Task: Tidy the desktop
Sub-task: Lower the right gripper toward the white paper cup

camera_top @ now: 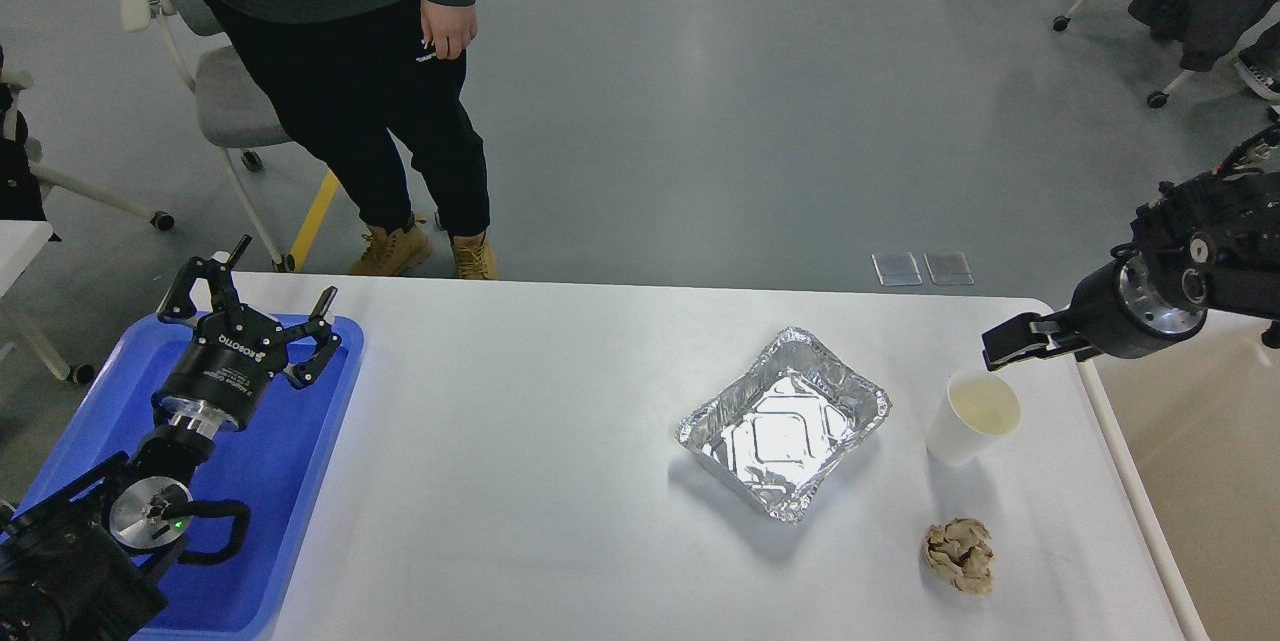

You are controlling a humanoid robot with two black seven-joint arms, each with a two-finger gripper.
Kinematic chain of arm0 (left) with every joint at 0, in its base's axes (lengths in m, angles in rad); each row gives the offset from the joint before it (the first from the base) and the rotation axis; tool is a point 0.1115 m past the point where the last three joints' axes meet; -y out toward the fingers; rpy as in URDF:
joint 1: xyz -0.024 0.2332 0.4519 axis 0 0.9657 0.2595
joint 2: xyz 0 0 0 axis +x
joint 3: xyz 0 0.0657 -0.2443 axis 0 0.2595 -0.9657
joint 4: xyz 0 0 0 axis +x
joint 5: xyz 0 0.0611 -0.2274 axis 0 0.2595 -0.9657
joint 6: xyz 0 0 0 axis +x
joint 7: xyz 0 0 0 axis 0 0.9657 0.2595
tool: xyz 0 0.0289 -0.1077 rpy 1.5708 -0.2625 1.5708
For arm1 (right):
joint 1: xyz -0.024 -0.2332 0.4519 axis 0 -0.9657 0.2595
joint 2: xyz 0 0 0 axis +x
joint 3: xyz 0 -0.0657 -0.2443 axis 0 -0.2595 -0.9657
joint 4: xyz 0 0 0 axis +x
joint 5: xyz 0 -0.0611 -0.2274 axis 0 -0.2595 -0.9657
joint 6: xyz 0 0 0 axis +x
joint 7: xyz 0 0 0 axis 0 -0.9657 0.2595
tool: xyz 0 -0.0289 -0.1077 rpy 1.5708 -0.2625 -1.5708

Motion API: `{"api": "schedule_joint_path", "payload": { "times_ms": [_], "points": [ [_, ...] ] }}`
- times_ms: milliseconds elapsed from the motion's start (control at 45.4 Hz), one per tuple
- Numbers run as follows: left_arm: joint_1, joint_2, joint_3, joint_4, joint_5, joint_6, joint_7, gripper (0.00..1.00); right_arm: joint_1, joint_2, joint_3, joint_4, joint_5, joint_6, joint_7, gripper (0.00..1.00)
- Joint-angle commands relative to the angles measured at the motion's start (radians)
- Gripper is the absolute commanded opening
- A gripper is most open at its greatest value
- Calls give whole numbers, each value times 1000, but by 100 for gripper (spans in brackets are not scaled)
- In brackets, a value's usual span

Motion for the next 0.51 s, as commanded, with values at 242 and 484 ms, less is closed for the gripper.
{"api": "schedule_joint_path", "payload": {
  "times_ms": [242,484],
  "points": [
    [0,0,0,0,0,0,0,99,-229,44,54,-167,0,-89,1,99],
    [0,0,0,0,0,0,0,99,-300,67,57,-246,77,-100,1,99]
  ]
}}
